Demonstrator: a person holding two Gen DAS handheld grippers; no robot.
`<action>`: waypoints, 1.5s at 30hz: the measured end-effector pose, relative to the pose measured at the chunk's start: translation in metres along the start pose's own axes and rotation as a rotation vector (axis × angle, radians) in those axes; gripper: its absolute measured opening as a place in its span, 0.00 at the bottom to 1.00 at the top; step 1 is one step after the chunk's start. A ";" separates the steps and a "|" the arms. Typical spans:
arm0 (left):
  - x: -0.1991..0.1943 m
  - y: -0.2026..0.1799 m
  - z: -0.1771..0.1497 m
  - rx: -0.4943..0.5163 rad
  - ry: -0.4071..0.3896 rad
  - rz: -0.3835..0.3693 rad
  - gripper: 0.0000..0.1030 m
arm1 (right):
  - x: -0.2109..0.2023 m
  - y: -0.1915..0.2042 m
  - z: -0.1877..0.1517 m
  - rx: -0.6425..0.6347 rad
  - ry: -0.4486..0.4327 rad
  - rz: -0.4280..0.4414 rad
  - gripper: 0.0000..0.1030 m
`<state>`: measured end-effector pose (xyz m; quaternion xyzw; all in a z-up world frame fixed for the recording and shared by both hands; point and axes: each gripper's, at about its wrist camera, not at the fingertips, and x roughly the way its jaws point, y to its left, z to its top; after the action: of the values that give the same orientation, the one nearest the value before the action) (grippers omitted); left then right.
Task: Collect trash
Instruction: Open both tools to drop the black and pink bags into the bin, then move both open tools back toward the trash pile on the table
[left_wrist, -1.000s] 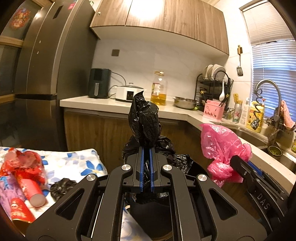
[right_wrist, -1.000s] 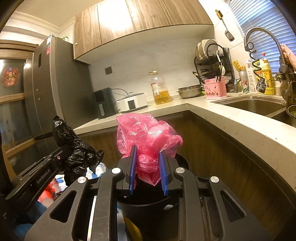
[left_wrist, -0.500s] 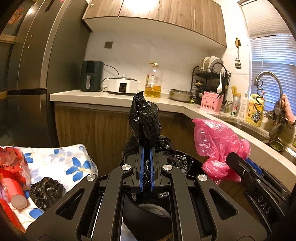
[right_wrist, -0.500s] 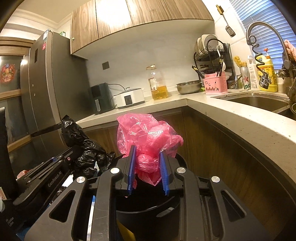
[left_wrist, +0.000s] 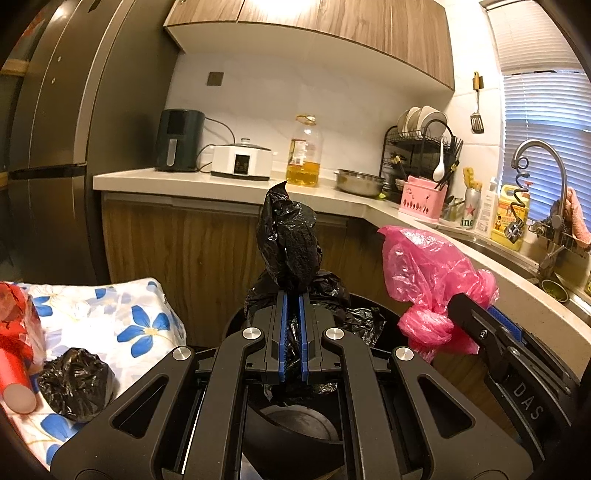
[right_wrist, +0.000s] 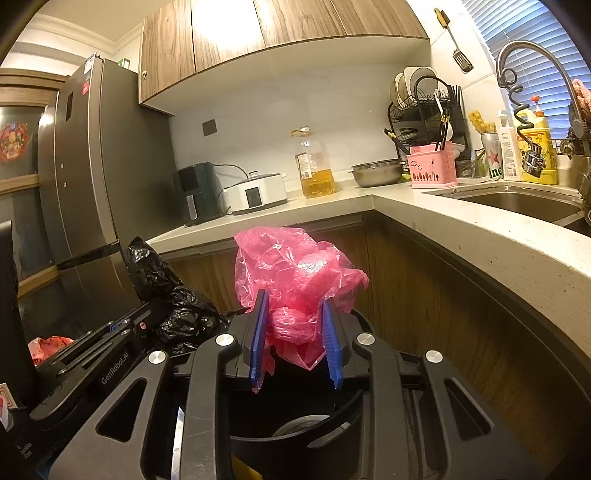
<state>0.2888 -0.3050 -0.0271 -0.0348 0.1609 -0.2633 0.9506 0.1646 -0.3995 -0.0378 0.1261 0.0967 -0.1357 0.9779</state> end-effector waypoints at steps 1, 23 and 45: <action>0.002 0.001 -0.001 -0.001 0.004 -0.003 0.05 | 0.001 0.000 0.000 0.000 0.000 0.000 0.28; -0.012 0.022 -0.009 -0.053 0.000 0.042 0.77 | 0.000 -0.008 -0.003 0.034 0.029 -0.007 0.48; -0.164 0.064 -0.036 -0.093 -0.103 0.272 0.92 | -0.084 0.023 -0.018 0.022 -0.003 0.040 0.61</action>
<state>0.1761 -0.1652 -0.0236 -0.0702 0.1274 -0.1224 0.9818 0.0895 -0.3527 -0.0312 0.1384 0.0911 -0.1176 0.9791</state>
